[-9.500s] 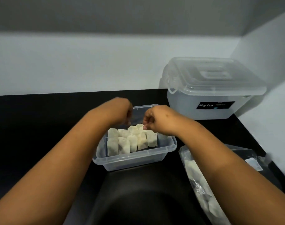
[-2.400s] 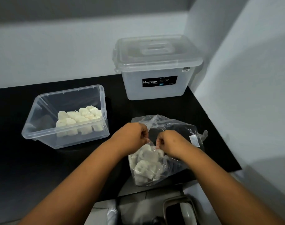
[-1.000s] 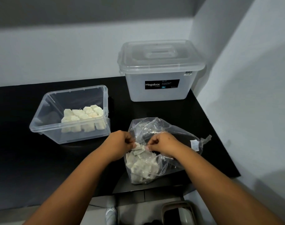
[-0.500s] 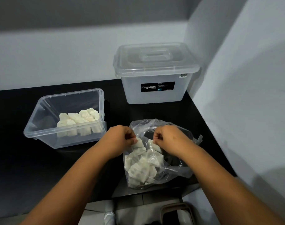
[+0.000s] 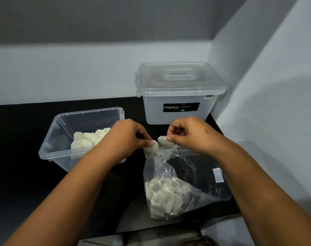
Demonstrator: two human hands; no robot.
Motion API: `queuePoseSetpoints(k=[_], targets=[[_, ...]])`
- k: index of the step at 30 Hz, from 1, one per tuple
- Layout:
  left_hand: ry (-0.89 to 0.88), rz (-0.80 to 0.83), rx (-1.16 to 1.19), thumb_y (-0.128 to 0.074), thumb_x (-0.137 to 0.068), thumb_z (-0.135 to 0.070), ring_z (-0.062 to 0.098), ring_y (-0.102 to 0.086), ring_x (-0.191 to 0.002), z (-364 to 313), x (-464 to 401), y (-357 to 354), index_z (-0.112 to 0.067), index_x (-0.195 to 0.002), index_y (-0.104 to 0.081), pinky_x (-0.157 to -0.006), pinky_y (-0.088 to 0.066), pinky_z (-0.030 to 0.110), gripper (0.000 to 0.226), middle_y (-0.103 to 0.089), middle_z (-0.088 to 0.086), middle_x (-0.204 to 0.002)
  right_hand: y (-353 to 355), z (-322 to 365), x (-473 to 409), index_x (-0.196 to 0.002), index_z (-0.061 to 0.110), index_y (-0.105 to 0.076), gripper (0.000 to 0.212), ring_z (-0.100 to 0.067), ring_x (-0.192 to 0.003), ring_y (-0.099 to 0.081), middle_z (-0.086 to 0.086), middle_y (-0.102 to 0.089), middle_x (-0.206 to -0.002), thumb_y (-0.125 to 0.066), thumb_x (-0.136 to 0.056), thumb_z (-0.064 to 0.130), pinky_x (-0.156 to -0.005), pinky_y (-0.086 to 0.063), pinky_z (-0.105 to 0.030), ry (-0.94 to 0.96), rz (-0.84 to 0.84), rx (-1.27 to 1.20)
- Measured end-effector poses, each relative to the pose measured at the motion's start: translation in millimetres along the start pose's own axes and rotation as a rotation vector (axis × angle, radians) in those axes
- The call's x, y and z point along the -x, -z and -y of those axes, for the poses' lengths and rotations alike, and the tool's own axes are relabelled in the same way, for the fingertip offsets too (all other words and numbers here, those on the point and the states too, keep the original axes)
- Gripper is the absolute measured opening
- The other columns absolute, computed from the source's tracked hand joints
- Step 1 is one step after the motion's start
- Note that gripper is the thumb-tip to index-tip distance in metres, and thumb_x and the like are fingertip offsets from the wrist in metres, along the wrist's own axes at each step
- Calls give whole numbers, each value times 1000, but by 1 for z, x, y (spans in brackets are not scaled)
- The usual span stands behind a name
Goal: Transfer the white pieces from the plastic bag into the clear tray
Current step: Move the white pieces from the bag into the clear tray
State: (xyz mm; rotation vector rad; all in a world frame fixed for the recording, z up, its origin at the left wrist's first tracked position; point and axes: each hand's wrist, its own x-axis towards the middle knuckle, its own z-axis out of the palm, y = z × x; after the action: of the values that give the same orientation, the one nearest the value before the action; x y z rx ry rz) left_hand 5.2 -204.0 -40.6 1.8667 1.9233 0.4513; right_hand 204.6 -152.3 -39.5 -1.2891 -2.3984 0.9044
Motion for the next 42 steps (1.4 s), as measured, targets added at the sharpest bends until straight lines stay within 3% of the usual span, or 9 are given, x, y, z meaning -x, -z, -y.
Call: queuePoseSetpoints(k=[4,8,11,14,21,25,29,36,42], targets=[[27,-77,-12,-78,-76,-35,7,-66,-77,20,-1,41,-26,-87,-78,-78,-51,23,14,-74,-5,-82,-5,29,-31,-85,19,-70,4,-6,-69,-66,8,-68,-73,-72,-86,22,-64,-50,-17,58,-40,4],[35,-151,-19,-78,-77,-32,-2,-60,-58,53,-2,81,-24,-80,-76,-59,-44,12,8,-68,-10,-68,-18,61,-65,-82,20,-69,5,-7,-63,-67,8,-67,-65,-71,-86,20,-58,-46,-12,117,-59,12],[67,-215,-74,-77,-78,-31,13,-64,-73,88,-5,104,-24,-82,-76,-65,-44,23,8,-69,-5,-76,-33,86,-91,-86,18,-70,4,-9,-68,-68,6,-69,-71,-71,-87,22,-65,-51,-21,148,-65,21],[79,-233,-103,-76,-80,-28,12,-58,-72,123,-6,114,-23,-81,-74,-63,-40,25,5,-63,-8,-71,-53,104,-115,-88,15,-70,5,-14,-74,-68,2,-71,-77,-70,-87,20,-70,-53,-28,161,-31,45],[128,-32,-118,-76,-80,-26,9,-63,-73,190,-15,116,-21,-78,-70,-62,-48,20,8,-68,-4,-79,-117,121,-167,-84,21,-64,10,-11,-73,-66,10,-63,-71,-64,-87,11,-70,-53,-25,97,256,210],[109,32,-116,-76,-80,-26,7,-64,-74,207,-20,116,-20,-83,-71,-67,-49,20,7,-70,-5,-80,-146,124,-183,-85,20,-65,13,-5,-67,-65,8,-68,-75,-61,-88,8,-63,-49,-22,11,457,232],[98,77,-60,-76,-80,-26,2,-66,-69,216,-23,118,-22,-81,-72,-67,-51,17,6,-71,-6,-77,-168,125,-199,-85,16,-62,17,-9,-64,-68,-1,-70,-79,-58,-90,1,-70,-55,-26,-94,634,187],[69,135,-10,-77,-79,-26,-1,-67,-63,224,-31,114,-22,-80,-74,-65,-53,14,5,-72,-6,-72,-181,121,-211,-94,12,-66,15,-13,-67,-68,-1,-69,-86,-54,-92,2,-60,-52,-22,-205,550,247],[84,283,4,-75,-81,-24,5,-69,-67,221,-43,98,-22,-81,-73,-70,-55,20,3,-74,-5,-71,-171,125,-206,-106,13,-68,18,-25,-97,-65,-7,-68,-108,-66,-89,18,-81,-53,-33,-174,470,420]])
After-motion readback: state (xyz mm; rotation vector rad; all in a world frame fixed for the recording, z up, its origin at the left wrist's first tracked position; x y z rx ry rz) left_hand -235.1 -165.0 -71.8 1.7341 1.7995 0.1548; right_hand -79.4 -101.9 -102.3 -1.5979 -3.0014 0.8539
